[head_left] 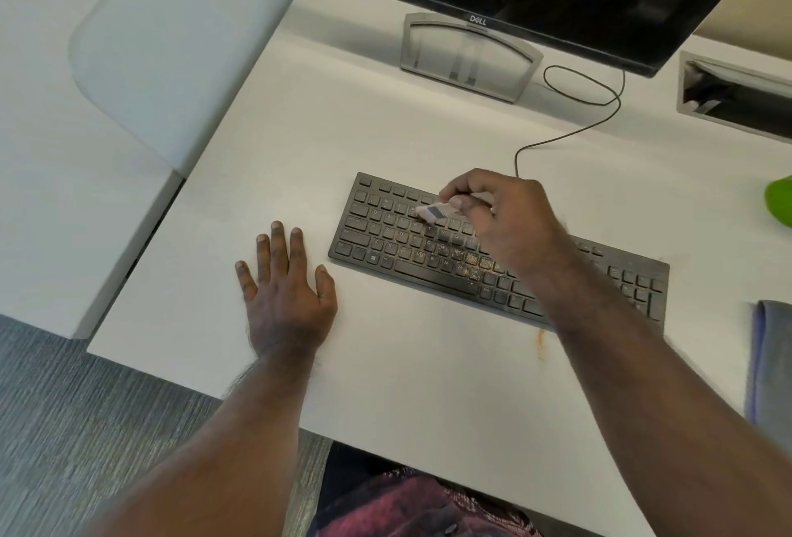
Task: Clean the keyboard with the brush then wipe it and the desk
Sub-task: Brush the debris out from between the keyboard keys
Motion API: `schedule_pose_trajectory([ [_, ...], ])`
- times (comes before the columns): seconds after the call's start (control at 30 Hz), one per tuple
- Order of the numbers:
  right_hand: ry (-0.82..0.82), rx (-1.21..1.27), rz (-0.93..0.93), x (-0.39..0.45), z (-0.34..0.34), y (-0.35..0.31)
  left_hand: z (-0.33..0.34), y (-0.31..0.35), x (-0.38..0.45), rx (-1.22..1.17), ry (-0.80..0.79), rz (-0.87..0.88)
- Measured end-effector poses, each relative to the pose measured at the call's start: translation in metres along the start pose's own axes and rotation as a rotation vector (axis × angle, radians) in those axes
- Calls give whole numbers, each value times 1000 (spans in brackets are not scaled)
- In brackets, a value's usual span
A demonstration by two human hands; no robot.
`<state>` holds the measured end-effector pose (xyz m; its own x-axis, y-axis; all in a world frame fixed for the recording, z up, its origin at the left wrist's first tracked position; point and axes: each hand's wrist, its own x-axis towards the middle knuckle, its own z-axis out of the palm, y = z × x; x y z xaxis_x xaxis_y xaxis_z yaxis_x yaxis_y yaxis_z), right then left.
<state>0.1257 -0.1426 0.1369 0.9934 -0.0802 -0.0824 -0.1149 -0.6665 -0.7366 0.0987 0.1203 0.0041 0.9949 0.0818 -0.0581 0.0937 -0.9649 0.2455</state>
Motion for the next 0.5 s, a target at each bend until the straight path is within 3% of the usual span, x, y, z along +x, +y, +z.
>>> schedule_pose_trajectory([
  [0.3,-33,-22,3,3,17,-7,0,0,-1,-4,0,-2],
  [0.5,67,58,-44,12,26,-10,-2,0,-1,-7,-6,-8],
])
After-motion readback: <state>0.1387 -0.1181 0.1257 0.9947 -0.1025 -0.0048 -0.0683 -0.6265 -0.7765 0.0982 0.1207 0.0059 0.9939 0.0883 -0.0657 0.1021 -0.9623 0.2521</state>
